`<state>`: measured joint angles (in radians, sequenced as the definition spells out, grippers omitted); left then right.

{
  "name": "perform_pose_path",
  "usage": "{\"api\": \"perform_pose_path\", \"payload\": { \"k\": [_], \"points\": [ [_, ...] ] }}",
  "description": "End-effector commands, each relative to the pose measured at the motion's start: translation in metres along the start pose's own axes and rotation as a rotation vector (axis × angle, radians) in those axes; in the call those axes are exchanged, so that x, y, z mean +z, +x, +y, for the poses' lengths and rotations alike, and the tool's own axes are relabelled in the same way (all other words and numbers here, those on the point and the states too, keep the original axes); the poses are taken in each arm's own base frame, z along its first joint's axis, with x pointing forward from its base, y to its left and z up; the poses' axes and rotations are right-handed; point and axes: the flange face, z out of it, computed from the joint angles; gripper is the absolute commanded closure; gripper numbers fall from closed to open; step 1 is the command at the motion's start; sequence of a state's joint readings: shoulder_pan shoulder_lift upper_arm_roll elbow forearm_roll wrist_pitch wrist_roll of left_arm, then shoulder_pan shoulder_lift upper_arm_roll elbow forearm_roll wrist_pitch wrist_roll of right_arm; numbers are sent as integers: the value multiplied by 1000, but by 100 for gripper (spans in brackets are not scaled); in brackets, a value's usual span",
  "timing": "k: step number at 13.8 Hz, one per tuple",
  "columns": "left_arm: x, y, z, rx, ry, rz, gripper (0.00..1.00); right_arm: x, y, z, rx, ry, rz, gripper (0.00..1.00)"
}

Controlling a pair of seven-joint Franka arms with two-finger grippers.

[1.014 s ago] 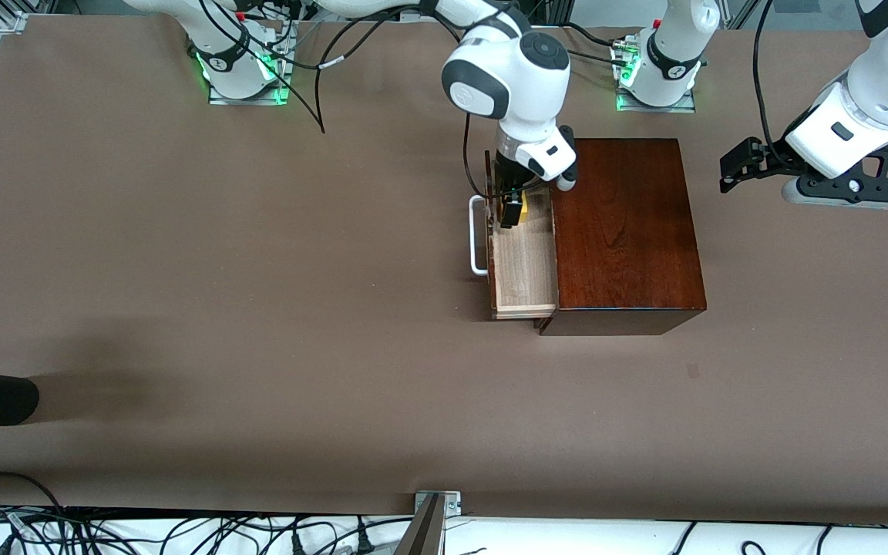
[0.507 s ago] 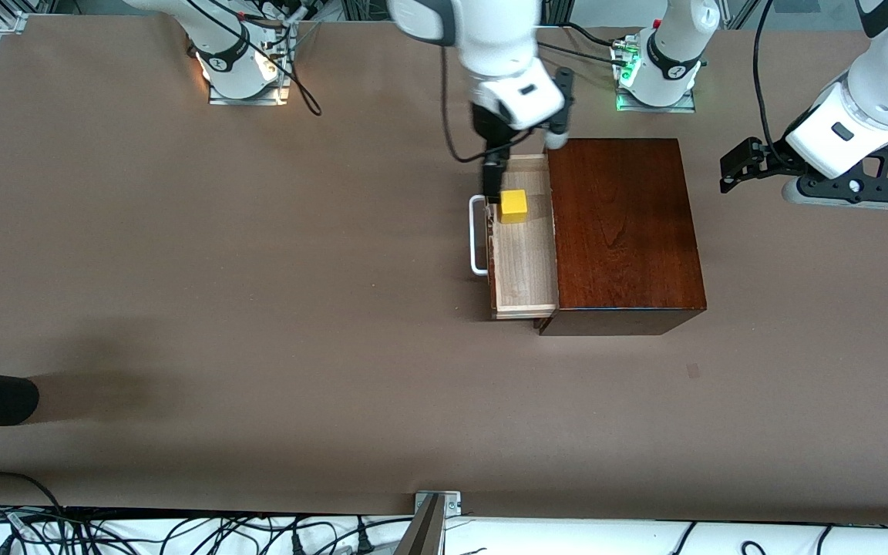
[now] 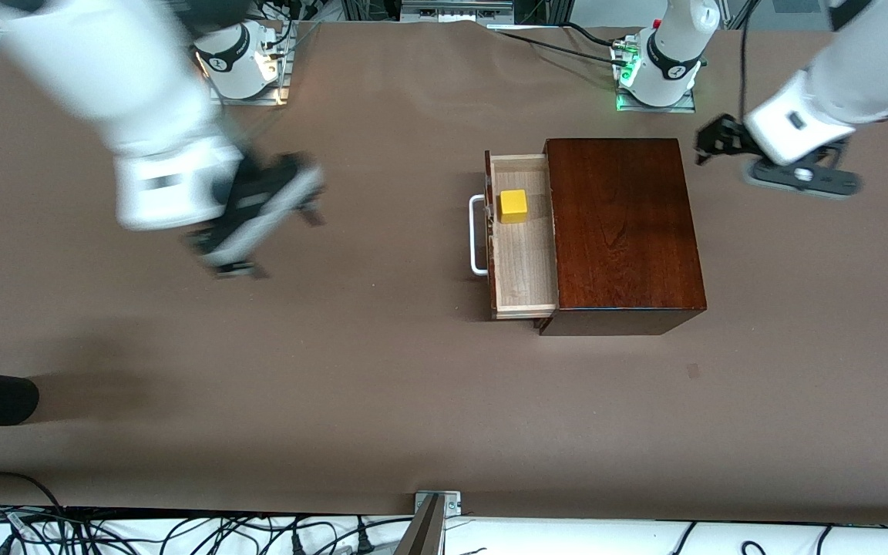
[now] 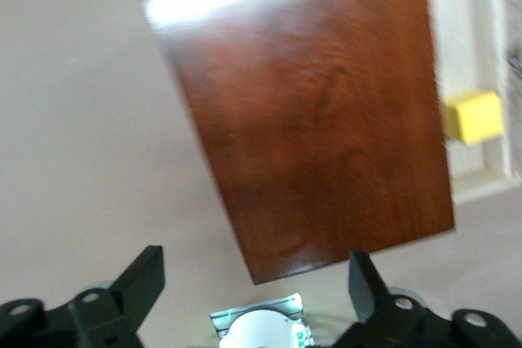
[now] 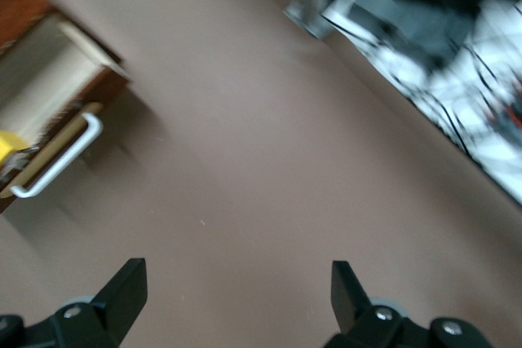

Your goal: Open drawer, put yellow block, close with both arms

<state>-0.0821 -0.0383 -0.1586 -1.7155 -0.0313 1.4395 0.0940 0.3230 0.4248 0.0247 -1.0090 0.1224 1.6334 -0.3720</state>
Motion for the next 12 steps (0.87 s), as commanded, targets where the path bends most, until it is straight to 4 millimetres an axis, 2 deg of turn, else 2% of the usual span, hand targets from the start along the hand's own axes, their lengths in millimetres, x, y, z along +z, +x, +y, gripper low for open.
{"api": "perform_pose_path", "payload": {
  "k": [1,4,5,7,8,10,12],
  "points": [
    [16,20,59,289,-18,-48,0,1,-53,58,198,68,-44,0],
    [33,48,140,371,-80,-84,0,-7,-117,90,309,69,-75,0],
    [42,58,173,428,-110,-98,0,-8,-134,93,349,63,-80,0],
    [58,96,230,530,-172,-109,0,-6,-170,94,412,24,-87,0],
    [70,111,248,559,-190,-119,0,-6,-177,92,452,-20,-108,0],
    [92,127,281,632,-203,-109,0,-4,-182,90,499,-61,-152,0],
    [106,142,302,750,-194,-26,0,-5,-184,91,556,-75,-164,0]
  ]
}}
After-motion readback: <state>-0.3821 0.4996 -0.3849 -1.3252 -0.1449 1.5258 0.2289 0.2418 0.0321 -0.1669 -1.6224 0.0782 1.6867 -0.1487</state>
